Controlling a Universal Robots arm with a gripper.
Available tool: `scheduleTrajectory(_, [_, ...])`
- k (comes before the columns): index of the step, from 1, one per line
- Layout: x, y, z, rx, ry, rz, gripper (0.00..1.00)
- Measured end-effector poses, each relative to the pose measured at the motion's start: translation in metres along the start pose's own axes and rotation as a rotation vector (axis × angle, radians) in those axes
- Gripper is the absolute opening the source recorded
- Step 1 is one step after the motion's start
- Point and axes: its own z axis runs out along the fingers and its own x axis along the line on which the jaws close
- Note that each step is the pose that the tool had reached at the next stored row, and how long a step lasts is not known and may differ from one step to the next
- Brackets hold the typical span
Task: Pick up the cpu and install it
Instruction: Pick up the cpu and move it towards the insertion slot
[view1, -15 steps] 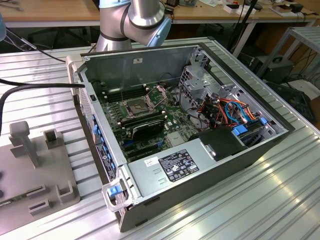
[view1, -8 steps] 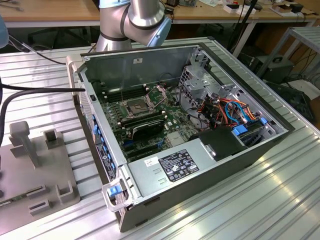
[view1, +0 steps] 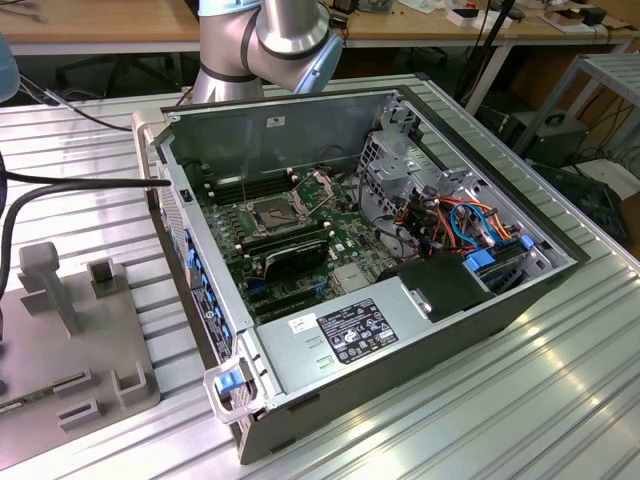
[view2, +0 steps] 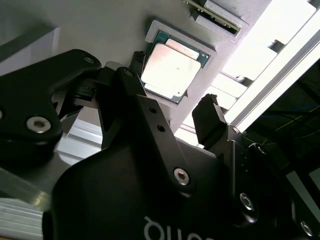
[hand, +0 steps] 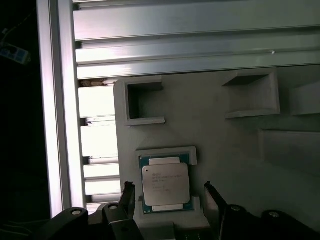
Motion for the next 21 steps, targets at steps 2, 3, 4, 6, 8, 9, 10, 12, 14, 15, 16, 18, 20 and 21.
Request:
scheduleTrajectory(2, [0.0000, 0.0000, 0.0006, 0.0000, 0.0000, 0.000, 0.66])
scheduleTrajectory(3, [0.0000, 0.0000, 0.0007, 0.0000, 0.0000, 0.000, 0.66])
scheduleTrajectory(4, [0.0000, -0.0001, 0.0029, 0.0000, 0.0000, 0.000, 0.66])
scheduleTrajectory(6, [0.0000, -0.0001, 0.0035, 0.0000, 0.0000, 0.000, 0.66])
scheduleTrajectory(8, [0.0000, -0.0001, 0.0035, 0.0000, 0.0000, 0.000, 0.66])
scheduleTrajectory(9, [0.0000, -0.0001, 0.0036, 0.0000, 0.0000, 0.000, 0.66])
scheduleTrajectory(10, [0.0000, -0.0001, 0.0036, 0.0000, 0.0000, 0.000, 0.66])
scheduleTrajectory(12, [0.0000, -0.0001, 0.0036, 0.0000, -0.0001, 0.000, 0.66])
scheduleTrajectory(14, [0.0000, -0.0001, 0.0043, -0.0002, -0.0003, 0.000, 0.66])
scheduleTrajectory(15, [0.0000, -0.0001, 0.0046, -0.0002, -0.0003, 0.000, 0.66])
scheduleTrajectory(16, [0.0000, -0.0001, 0.0050, -0.0001, -0.0001, 0.000, 0.66])
scheduleTrajectory(18, [0.0000, -0.0003, 0.0086, 0.0000, -0.0001, 0.000, 0.66])
scheduleTrajectory(20, [0.0000, -0.0004, 0.0114, 0.0000, 0.0000, 0.000, 0.66])
scheduleTrajectory(21, [0.0000, -0.0005, 0.0134, 0.0001, 0.0000, 0.000, 0.66])
